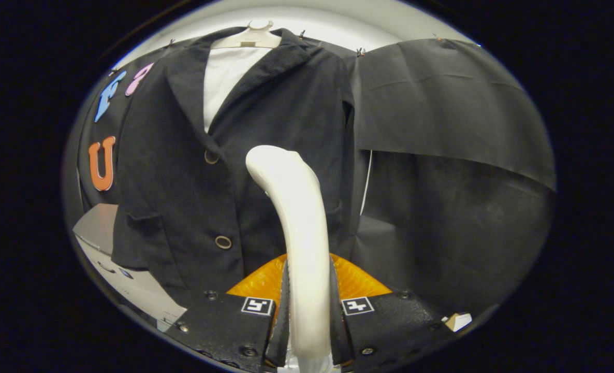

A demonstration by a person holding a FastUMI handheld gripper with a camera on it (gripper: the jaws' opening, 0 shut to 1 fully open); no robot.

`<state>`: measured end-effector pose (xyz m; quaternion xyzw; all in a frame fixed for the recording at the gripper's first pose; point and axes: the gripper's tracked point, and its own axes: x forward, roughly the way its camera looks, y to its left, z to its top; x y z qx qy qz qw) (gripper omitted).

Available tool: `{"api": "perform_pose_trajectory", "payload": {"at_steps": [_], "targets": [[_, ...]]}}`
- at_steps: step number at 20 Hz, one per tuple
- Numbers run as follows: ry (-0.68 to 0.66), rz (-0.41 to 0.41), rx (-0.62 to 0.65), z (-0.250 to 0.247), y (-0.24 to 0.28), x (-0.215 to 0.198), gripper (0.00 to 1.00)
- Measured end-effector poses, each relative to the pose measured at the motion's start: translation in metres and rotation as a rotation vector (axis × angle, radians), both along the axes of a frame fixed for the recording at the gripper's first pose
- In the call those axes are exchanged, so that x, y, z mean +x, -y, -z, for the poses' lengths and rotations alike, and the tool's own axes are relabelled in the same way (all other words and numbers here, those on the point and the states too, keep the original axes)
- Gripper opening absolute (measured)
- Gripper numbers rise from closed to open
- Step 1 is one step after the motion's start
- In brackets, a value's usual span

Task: Iron the clothes twice with a garment steamer, once on the left side and once on the right side.

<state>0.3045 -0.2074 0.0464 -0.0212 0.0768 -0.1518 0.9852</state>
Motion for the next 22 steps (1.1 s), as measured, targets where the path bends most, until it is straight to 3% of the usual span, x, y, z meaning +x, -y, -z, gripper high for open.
{"api": "perform_pose_trajectory", "payload": {"at_steps": [22], "targets": [[-0.157,-0.015,-0.062,0.120,-0.014,-0.027,0.35]]}}
